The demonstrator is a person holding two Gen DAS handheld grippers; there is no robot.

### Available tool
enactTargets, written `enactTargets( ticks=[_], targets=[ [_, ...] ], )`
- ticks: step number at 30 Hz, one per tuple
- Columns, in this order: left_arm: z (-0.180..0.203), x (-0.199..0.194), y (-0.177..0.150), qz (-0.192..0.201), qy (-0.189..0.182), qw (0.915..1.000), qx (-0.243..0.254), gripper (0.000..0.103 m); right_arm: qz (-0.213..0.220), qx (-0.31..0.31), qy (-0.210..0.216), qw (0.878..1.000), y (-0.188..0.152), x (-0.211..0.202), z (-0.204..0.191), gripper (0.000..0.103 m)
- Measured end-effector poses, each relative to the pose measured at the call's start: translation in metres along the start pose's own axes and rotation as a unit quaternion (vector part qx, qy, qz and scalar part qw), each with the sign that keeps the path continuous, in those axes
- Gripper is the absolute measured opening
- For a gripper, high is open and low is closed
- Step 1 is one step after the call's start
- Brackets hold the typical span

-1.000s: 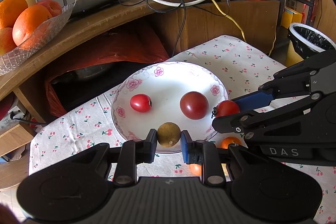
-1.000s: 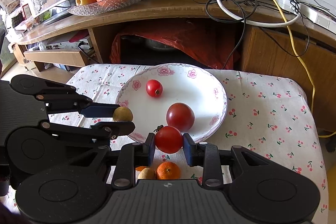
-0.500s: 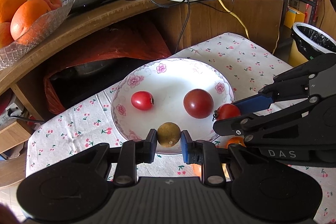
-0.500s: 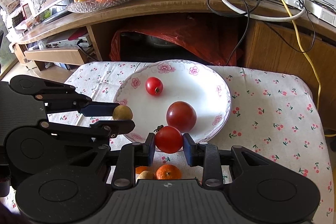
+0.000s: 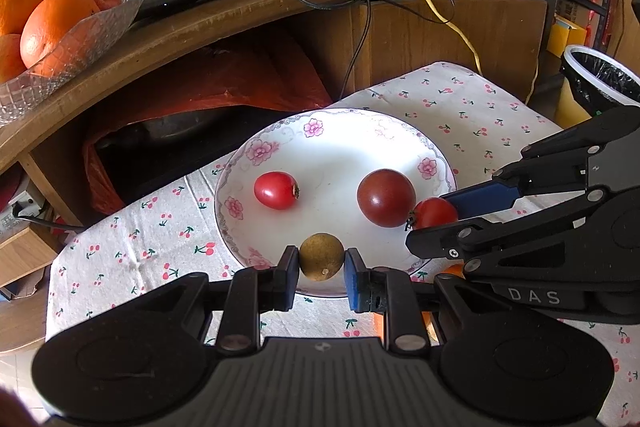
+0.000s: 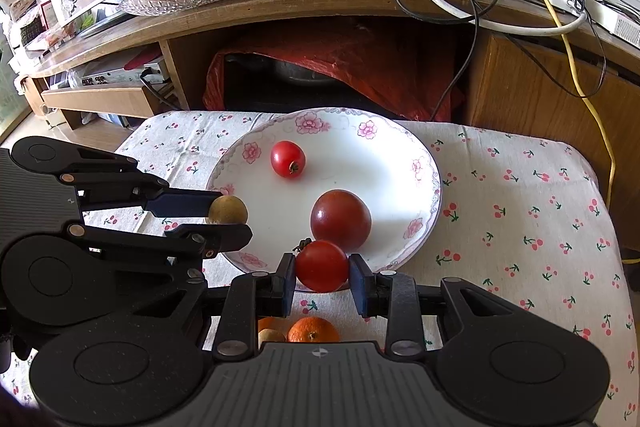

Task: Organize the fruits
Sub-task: 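Carry the kiwi and red tomato over the white bowl with both tools, then release the kiwi into the bowl with the left tool while the right tool lowers its tomato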

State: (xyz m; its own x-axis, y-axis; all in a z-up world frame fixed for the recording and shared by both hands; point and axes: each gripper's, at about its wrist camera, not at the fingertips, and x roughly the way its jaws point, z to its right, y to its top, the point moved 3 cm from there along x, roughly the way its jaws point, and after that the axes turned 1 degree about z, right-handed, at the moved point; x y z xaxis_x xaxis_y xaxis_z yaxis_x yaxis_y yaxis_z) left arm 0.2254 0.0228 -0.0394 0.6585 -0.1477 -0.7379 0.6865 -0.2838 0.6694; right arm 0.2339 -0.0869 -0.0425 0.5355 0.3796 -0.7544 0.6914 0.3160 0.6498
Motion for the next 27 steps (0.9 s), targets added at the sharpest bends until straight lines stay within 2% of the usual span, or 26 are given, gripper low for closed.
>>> enactTargets(
  ticks=[27],
  targets=[
    [-0.0028,0.0065,-0.0007,-0.003,0.005,0.9999,-0.008,0.032,0.001,-0.007,-0.001,1.000,0.0018,0.0092,0.0019,0.027]
  ],
)
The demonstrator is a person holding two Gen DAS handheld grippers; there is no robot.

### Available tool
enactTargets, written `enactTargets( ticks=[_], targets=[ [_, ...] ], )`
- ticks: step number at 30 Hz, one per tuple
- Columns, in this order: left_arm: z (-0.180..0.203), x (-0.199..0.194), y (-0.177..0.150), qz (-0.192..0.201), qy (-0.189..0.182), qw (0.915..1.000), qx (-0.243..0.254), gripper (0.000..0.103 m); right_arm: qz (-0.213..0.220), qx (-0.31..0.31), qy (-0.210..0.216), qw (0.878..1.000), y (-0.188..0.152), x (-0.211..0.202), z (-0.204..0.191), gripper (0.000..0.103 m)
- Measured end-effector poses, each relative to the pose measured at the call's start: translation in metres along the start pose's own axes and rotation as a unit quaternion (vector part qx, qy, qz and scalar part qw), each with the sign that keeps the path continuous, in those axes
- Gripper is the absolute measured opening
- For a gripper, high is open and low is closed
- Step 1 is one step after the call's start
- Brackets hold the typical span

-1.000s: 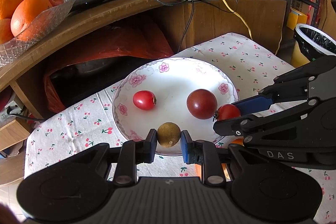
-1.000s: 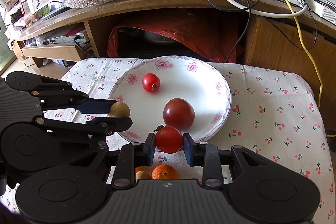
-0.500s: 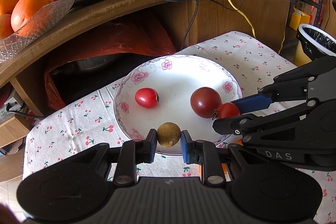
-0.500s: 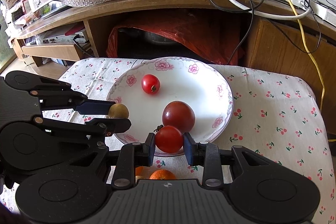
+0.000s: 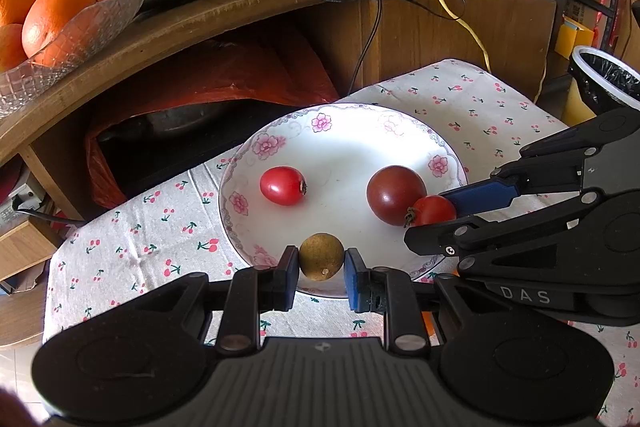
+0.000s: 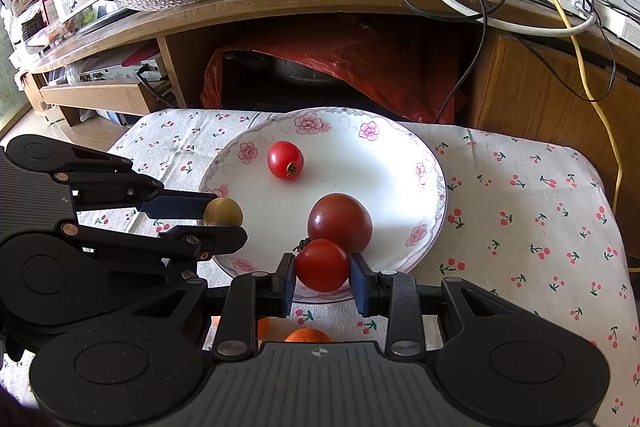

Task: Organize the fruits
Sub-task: 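Release the kiwi into the bowl with the left tool while the right tool lowers its tomato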

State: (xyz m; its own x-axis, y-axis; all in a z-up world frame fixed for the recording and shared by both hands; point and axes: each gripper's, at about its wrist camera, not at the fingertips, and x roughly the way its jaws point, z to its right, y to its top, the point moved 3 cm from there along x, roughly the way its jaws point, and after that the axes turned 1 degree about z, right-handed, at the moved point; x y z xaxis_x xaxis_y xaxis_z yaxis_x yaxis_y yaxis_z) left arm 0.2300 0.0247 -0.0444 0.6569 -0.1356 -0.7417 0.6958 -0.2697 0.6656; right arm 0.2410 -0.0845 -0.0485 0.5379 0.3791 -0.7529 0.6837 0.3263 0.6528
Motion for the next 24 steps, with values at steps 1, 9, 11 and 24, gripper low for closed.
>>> enactTargets(
  ticks=[1,9,11,24],
  targets=[
    [-0.0001,0.0001,-0.0001,0.000,0.001,1.0000,0.001,0.032,0.000,0.000,0.000,1.000,0.0001,0.0002,0.0005,0.027],
    [-0.0001,0.0004,-0.0002,-0.001,0.002,1.0000,0.001,0.032,0.000,0.000,-0.001,1.000,-0.0001,0.0015,0.0004,0.027],
    [-0.0001,0.0004,0.0000,-0.001,0.002,1.0000,0.001,0.032,0.000,0.000,-0.001,1.000,0.0000,0.0016,0.0007,0.028],
    [-0.0005,-0.0004,0.0000,0.002,0.005,1.0000,0.000,0.034,0.003,0.006,-0.002,1.000,0.0004,0.0021,0.0016,0.028]
  ],
)
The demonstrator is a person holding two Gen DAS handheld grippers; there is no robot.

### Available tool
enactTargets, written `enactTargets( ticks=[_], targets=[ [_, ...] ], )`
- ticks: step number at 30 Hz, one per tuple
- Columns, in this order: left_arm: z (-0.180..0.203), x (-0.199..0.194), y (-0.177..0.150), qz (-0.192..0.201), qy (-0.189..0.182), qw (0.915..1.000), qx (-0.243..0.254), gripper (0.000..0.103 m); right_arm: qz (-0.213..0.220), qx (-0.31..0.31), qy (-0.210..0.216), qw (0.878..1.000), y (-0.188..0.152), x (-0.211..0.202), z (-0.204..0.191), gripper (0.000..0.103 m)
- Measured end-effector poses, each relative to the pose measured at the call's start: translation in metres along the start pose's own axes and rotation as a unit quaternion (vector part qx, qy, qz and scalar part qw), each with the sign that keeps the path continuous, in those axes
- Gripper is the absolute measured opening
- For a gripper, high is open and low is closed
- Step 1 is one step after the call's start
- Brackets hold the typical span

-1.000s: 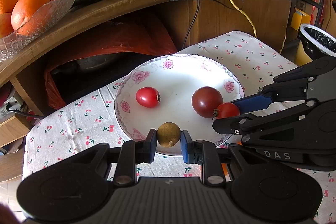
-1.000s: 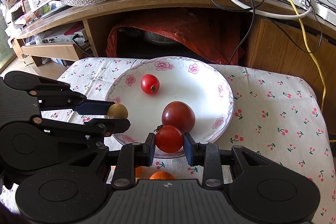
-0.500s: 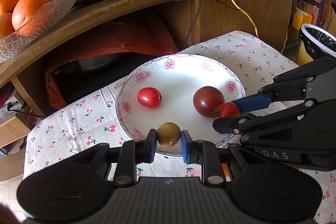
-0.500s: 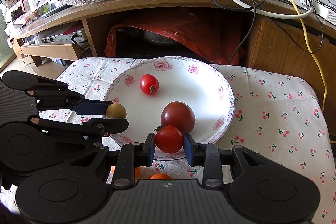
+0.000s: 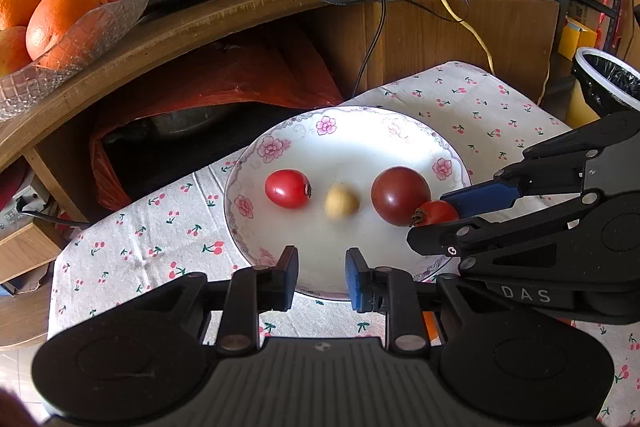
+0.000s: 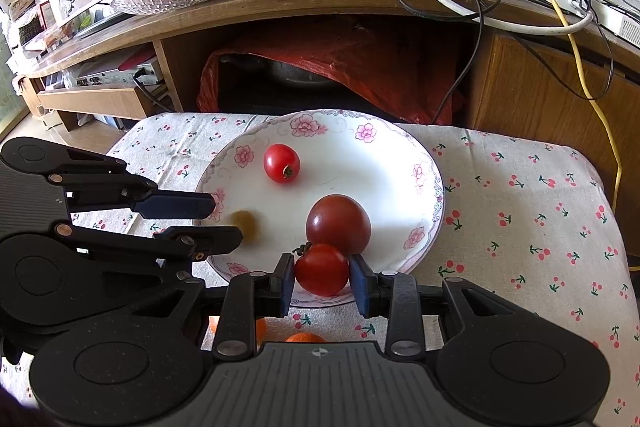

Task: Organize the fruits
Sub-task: 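Release the kiwi into the bowl with the left tool while the right tool lowers its tomato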

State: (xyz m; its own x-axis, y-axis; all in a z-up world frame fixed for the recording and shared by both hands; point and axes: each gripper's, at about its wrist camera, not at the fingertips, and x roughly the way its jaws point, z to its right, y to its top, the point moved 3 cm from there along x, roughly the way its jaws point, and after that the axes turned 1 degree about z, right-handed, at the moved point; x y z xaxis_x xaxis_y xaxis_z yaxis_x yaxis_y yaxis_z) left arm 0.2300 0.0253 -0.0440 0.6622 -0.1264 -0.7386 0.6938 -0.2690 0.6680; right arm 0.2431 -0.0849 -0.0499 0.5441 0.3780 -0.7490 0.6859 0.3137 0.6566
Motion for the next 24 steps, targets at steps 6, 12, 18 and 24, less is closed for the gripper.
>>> enactTargets(
  ticks=[6,12,18,24],
  targets=[
    [-0.001,-0.001,0.000,0.003,0.001,1.0000,-0.003,0.039,0.002,-0.001,-0.001,1.000,0.000,-0.001,0.000,0.028],
    [-0.001,-0.005,0.001,0.007,-0.001,1.0000,-0.001,0.041,0.013,0.006,-0.002,1.000,0.003,-0.005,0.002,0.029],
    [0.001,-0.007,-0.001,0.004,-0.005,1.0000,0.003,0.043,0.021,0.009,-0.003,1.000,0.005,-0.008,0.004,0.030],
    [0.000,-0.013,-0.002,0.007,-0.008,0.9999,0.004,0.044,0.025,0.010,-0.006,1.000,0.005,-0.012,0.006,0.030]
  ],
)
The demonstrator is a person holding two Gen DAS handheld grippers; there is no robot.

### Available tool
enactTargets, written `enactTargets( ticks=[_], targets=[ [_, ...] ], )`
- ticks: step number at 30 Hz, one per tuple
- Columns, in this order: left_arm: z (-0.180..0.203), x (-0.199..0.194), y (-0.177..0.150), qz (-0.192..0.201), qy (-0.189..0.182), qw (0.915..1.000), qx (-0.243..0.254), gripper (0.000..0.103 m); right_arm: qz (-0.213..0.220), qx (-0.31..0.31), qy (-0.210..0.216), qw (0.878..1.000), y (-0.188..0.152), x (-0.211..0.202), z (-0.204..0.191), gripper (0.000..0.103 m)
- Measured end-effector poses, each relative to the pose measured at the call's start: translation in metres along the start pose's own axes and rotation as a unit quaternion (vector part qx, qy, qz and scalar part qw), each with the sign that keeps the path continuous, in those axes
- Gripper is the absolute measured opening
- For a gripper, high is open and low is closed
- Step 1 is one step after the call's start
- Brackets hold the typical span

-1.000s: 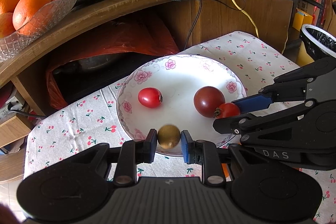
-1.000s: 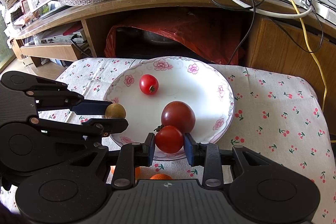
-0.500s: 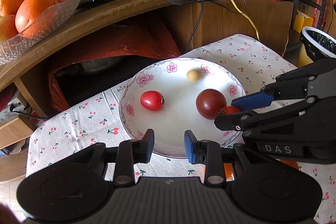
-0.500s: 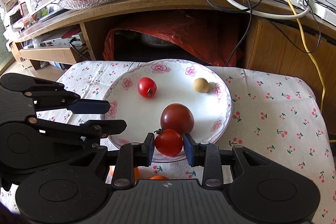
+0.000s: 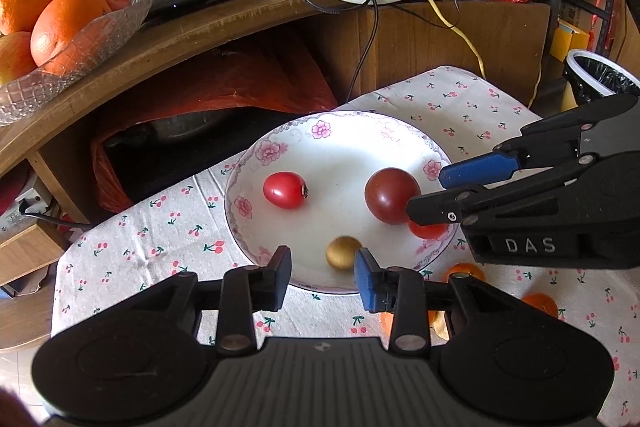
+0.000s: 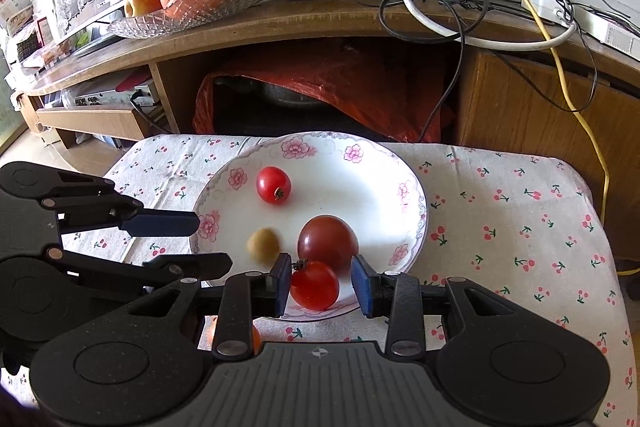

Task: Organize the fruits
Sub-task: 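Release the kiwi into the bowl with the left tool while the right tool lowers its tomato, then move both tools back to the oranges and brown fruit on the table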

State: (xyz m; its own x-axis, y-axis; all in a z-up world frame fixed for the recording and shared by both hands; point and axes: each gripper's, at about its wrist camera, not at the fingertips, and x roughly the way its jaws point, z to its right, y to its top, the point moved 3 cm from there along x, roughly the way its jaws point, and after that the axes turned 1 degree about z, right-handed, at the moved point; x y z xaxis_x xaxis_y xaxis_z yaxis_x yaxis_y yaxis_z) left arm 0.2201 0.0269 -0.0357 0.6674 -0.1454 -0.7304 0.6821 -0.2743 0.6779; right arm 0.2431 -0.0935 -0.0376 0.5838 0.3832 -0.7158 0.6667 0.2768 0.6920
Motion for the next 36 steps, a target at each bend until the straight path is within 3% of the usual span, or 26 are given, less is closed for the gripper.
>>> enactTargets(
  ticks=[15,28,36],
  targets=[
    [0.001,-0.016,-0.007,0.004,-0.018,0.9998,0.004,0.045,0.012,0.005,-0.013,1.000,-0.001,-0.016,0.005,0.030],
    [0.006,-0.032,-0.018,0.001,-0.046,0.9989,0.008,0.045,-0.015,0.017,-0.017,1.000,-0.032,-0.047,-0.003,0.030],
    [0.013,-0.030,-0.028,-0.018,-0.069,0.9973,0.014,0.045,-0.059,0.017,-0.010,0.998,-0.058,-0.056,-0.015,0.031]
  ],
)
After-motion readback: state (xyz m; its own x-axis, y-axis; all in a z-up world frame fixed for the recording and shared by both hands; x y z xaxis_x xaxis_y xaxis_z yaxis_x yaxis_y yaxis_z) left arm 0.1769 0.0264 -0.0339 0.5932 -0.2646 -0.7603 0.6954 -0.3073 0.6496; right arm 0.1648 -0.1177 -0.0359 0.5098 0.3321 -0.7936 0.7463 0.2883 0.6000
